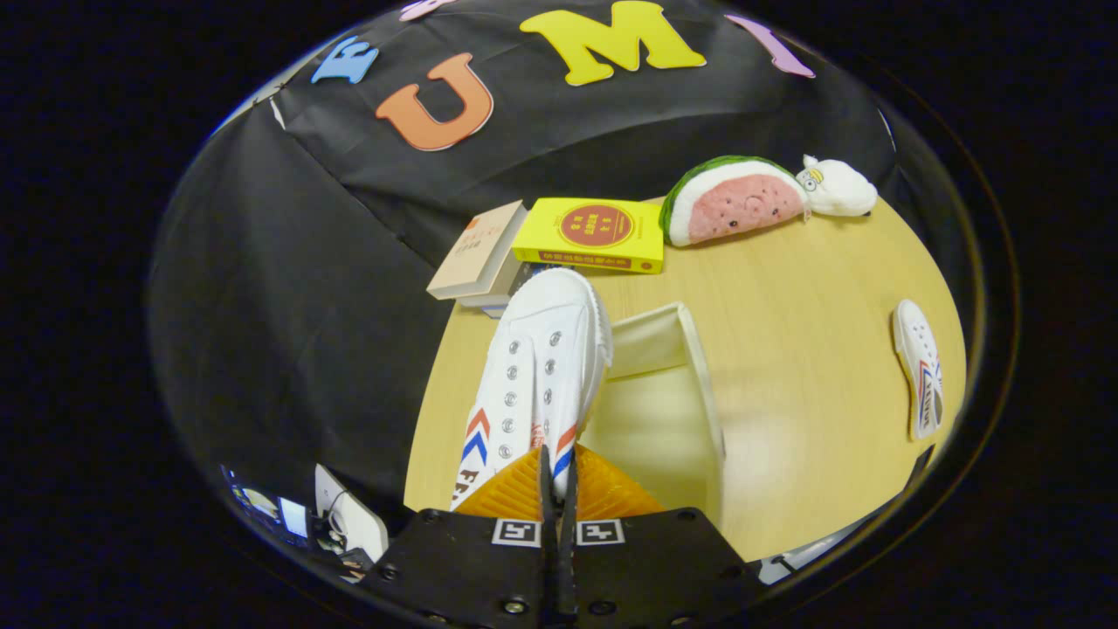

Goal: Open the storage box then place both shoes into the box .Put the left shoe in first, then the right shoe, with the right side of both shoes facing outward in a uniform manner.

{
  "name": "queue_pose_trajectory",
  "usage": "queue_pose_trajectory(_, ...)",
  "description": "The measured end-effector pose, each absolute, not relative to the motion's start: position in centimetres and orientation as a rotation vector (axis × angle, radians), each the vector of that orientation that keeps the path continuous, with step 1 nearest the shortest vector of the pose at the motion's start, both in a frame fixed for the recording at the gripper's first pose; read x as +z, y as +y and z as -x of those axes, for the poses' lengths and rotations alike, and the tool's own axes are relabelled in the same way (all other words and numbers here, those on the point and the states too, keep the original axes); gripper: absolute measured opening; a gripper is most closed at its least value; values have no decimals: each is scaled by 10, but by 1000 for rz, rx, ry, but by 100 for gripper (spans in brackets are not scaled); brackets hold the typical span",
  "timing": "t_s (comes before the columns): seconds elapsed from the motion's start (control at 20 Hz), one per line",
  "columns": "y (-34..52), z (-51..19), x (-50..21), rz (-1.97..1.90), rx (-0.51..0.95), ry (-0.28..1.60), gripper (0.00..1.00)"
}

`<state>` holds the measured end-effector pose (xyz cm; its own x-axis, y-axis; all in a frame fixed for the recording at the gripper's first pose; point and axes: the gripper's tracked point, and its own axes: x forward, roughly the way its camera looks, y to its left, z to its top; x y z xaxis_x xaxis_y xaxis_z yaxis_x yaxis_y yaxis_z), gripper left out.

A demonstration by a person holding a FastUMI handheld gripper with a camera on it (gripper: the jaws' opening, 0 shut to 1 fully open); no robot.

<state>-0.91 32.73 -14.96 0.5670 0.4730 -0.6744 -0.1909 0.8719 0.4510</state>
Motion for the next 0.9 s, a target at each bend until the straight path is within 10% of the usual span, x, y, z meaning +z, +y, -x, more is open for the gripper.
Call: queue_pose_trajectory(0.9, 348, 15, -195, -222, 342, 927, 0)
